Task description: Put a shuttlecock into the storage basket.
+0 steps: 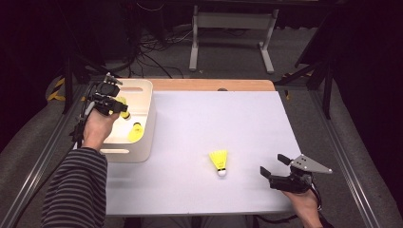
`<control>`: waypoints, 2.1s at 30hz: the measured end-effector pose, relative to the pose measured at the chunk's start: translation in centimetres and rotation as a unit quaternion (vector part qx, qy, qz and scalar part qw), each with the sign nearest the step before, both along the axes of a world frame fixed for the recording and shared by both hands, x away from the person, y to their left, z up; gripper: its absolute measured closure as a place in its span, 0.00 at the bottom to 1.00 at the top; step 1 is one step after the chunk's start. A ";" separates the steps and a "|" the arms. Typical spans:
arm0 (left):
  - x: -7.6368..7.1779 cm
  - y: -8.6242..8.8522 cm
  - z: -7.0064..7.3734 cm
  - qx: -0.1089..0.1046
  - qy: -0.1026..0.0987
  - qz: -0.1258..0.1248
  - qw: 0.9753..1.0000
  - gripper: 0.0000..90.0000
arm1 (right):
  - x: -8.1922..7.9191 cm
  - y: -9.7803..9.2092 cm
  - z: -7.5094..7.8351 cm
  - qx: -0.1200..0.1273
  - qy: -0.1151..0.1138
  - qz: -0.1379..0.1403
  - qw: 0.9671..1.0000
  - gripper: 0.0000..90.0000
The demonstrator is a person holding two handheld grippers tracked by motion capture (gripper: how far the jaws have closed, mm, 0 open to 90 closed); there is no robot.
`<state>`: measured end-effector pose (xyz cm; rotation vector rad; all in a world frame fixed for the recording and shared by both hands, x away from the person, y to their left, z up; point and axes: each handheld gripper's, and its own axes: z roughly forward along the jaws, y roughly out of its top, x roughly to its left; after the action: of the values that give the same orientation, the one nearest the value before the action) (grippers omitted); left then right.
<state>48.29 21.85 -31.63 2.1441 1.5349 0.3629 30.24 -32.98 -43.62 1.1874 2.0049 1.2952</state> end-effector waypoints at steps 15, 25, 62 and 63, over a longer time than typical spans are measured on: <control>0.4 -0.2 -0.5 0.004 0.009 0.001 1.000 0.94 | 0.0 0.0 0.0 -0.001 0.000 0.000 1.000 0.13; 0.2 -0.5 -0.2 -0.002 0.002 0.003 1.000 0.60 | 0.0 0.0 0.0 -0.001 -0.001 0.000 1.000 0.13; -1.0 -2.3 1.6 -0.027 -0.022 -0.024 0.999 0.45 | 0.0 0.0 0.0 -0.001 0.000 0.001 1.000 0.13; -1.1 -2.5 1.8 -0.029 -0.022 -0.027 0.999 0.45 | 0.0 0.0 0.0 -0.001 -0.001 0.001 1.000 0.13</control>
<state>47.19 19.35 -29.80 2.1136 1.4417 0.3410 30.20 -32.95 -43.59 1.1837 2.0063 1.2937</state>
